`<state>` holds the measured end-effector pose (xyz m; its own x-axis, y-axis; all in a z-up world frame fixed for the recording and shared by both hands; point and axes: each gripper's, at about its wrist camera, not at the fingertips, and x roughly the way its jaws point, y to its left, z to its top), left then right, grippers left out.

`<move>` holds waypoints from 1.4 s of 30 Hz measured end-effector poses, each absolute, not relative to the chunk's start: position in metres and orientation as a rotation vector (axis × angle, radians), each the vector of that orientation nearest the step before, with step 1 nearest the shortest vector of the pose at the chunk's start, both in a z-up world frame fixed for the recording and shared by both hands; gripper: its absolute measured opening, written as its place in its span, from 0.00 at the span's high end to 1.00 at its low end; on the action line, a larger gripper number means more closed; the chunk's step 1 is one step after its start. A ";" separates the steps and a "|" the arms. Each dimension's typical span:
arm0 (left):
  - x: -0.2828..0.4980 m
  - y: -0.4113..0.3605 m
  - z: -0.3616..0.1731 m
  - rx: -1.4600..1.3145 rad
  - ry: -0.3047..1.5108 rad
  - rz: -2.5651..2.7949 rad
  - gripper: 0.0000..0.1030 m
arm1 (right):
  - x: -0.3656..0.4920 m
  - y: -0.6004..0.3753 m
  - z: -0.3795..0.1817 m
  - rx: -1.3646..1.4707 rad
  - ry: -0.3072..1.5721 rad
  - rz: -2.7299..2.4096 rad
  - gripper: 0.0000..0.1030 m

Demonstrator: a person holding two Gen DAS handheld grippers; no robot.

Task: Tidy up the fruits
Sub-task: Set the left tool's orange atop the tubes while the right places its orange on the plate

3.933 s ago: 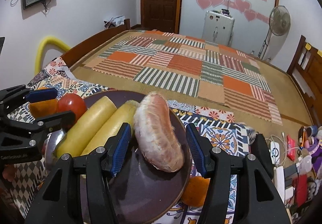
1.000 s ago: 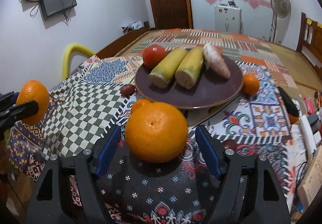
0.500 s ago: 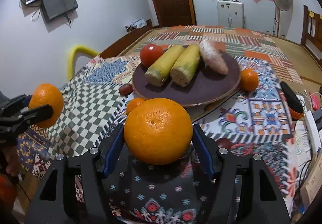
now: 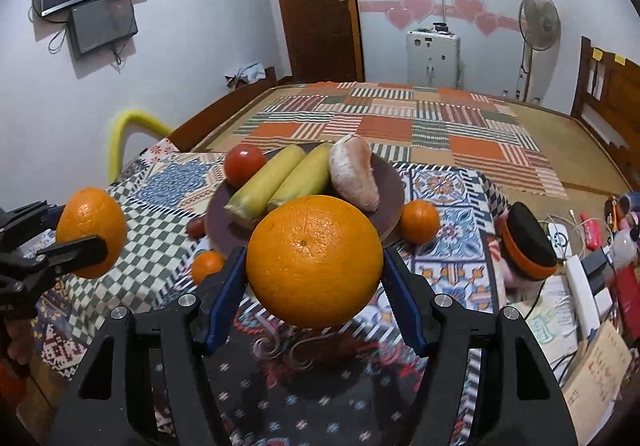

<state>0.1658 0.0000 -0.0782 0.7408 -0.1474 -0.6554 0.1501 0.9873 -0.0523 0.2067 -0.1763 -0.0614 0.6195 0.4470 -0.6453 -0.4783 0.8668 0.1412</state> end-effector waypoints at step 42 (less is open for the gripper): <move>0.245 -0.013 -0.083 -0.012 0.727 -0.164 0.33 | 0.246 -0.176 -0.043 -0.158 0.685 0.505 0.32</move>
